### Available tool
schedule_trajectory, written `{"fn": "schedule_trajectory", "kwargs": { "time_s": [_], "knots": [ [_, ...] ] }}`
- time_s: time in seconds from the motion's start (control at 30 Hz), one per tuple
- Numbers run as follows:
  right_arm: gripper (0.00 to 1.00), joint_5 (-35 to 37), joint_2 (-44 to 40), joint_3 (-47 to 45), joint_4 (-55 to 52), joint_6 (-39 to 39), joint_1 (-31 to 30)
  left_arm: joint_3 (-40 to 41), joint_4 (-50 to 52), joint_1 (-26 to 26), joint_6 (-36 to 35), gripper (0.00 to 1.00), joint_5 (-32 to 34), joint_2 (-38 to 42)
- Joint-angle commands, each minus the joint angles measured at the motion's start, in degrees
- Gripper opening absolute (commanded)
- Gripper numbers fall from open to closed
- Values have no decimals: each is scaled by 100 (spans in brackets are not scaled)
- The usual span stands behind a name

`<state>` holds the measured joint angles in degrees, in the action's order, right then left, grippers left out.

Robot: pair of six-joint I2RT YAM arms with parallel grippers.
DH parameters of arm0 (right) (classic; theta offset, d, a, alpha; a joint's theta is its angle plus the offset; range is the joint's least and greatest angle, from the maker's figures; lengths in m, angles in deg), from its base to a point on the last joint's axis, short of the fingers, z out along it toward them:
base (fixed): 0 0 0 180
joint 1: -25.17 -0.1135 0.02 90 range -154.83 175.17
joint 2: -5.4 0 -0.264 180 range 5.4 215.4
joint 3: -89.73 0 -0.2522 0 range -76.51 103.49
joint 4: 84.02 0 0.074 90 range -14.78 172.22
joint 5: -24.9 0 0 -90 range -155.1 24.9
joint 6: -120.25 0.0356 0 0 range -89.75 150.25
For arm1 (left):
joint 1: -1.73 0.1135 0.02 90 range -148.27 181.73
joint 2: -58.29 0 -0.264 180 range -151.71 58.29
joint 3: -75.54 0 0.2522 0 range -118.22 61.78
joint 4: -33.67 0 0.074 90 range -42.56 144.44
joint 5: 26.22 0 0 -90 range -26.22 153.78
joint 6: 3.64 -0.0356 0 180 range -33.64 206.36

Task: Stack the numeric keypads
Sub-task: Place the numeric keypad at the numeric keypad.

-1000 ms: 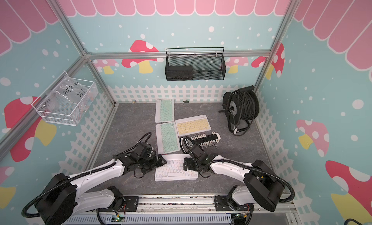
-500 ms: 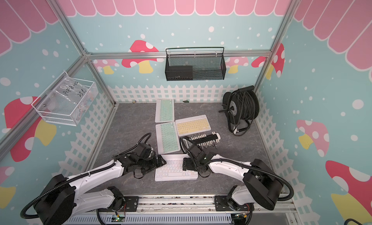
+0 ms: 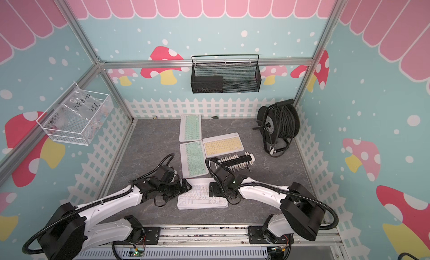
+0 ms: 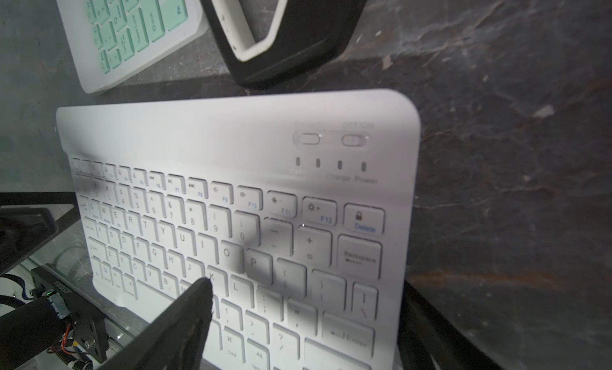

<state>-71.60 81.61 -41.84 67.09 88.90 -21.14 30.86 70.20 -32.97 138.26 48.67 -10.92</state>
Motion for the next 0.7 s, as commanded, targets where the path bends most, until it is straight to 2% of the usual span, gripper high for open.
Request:
{"fn": "schedule_trajectory", "kwargs": {
  "time_s": [0.0,0.13,0.67],
  "knots": [
    [88,78,131,134,-85,10,-102,77,-93,-62,119,100,114,74],
    [93,132,183,185,-89,26,-168,111,-75,-74,154,100,131,118],
    [94,631,421,794,-793,271,-556,180,57,-91,221,100,208,312]
  ]
}}
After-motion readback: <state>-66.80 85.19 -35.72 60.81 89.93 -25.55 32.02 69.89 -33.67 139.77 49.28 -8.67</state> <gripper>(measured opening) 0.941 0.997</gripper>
